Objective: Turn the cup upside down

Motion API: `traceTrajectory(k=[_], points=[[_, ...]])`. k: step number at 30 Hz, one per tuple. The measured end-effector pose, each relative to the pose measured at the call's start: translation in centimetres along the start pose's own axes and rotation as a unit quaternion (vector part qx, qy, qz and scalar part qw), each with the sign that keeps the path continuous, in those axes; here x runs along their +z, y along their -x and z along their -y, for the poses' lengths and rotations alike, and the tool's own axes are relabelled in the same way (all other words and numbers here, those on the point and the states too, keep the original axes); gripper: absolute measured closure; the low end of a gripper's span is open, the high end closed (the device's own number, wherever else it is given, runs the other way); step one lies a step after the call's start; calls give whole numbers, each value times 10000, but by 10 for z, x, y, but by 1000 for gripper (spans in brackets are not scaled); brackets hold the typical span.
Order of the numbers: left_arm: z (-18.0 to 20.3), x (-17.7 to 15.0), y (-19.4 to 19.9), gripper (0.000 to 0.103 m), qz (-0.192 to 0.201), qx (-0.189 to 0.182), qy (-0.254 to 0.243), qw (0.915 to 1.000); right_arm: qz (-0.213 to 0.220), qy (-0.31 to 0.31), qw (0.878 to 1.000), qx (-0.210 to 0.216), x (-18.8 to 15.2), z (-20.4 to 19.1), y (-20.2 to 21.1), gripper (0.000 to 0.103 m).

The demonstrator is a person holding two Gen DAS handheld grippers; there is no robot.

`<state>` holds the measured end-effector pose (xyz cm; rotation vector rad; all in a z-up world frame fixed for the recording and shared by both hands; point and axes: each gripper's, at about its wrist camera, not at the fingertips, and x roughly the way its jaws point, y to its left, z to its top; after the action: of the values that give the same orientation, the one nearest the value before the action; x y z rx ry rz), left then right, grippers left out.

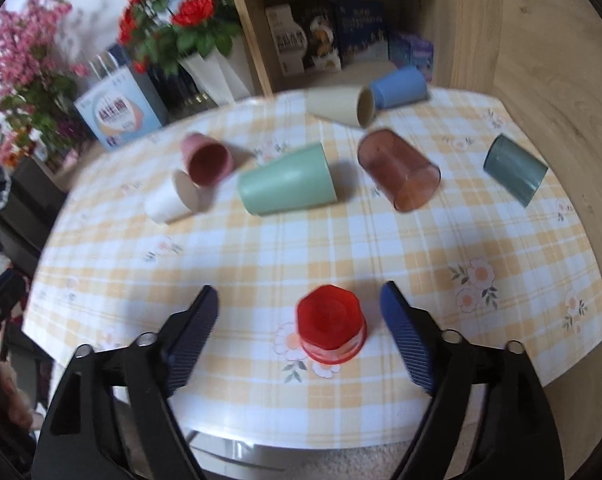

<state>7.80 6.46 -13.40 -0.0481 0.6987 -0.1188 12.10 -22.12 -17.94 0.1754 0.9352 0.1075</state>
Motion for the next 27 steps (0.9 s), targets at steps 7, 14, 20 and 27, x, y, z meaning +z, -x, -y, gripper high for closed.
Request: traceTrajectory(k=[7,14,20,27], points=[[23,20,35,6,259,-89,-202,9994,441,154,9988,-171,9,-10,53,17],[38,43,74,6,698,-31,-257,9972,944,227,9950,-214,18,-16,109,17],[50,57,101,6,993,85,-400,9942,1301,292,9909,-186,23,-22,149,17],[57,67,122,6,1234,125,-423,9914,1628,333,9856,-322,25,-27,183,17]])
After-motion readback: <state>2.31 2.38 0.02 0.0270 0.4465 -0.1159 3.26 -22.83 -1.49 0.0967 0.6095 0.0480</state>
